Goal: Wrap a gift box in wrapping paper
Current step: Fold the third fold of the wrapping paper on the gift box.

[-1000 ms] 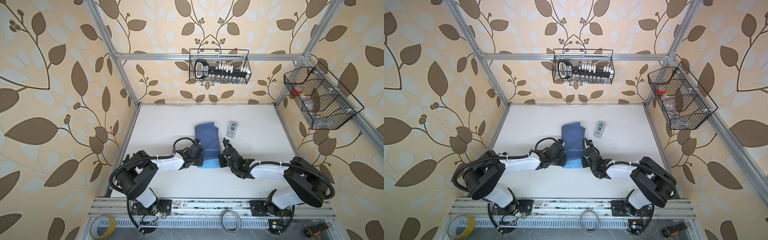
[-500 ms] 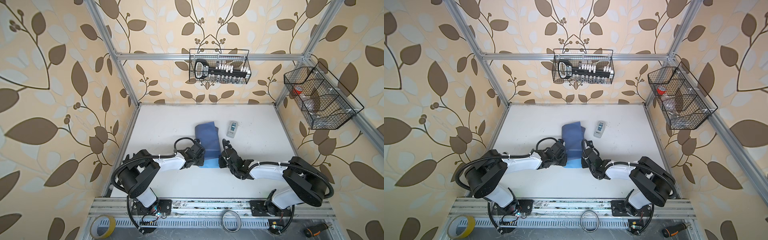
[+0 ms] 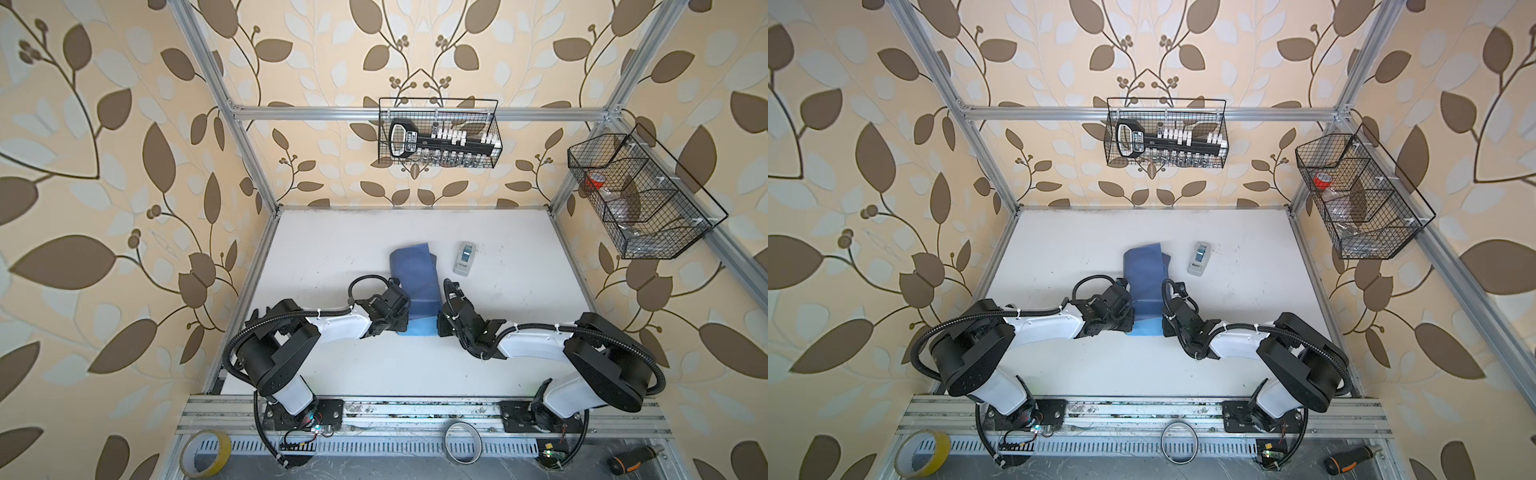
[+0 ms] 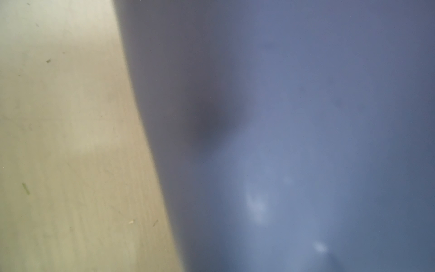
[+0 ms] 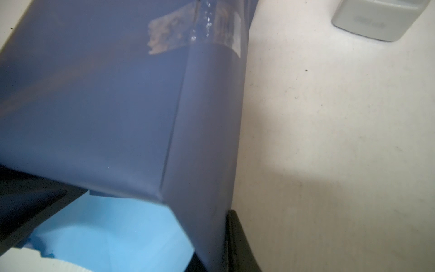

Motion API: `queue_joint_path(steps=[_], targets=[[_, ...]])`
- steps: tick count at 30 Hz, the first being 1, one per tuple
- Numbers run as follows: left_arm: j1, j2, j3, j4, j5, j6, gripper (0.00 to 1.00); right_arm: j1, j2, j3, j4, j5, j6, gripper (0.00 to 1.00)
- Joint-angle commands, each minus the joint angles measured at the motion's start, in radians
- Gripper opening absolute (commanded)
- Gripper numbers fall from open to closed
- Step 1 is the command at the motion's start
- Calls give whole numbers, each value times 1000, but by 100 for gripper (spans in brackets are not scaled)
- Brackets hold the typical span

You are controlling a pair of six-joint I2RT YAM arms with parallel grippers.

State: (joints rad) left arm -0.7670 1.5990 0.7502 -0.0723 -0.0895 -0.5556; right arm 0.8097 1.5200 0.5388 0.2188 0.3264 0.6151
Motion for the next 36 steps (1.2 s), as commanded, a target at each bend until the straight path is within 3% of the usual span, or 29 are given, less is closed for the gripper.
queue_joint_path(steps=[1, 5, 12, 17, 21, 29, 36], targets=[[-7, 5, 35, -12, -24, -19, 0, 5, 7, 24, -32, 25, 15, 16], [-6, 5, 35, -12, -15, -28, 11, 5, -4, 7, -26, 19, 9, 22], [-5, -37, 12, -27, 22, -35, 38, -11, 17, 30, -9, 18, 9, 21], [-5, -50, 10, -41, 64, -32, 45, -30, 43, 60, 2, 1, 12, 21], [-5, -48, 21, -50, 70, -36, 43, -30, 42, 59, -3, -6, 16, 21], [-6, -35, 31, -46, 73, -45, 18, -27, -23, 8, -21, -32, 22, 32], [-7, -19, 31, -25, 75, -55, 6, -9, -66, -31, -33, -44, 46, 34]])
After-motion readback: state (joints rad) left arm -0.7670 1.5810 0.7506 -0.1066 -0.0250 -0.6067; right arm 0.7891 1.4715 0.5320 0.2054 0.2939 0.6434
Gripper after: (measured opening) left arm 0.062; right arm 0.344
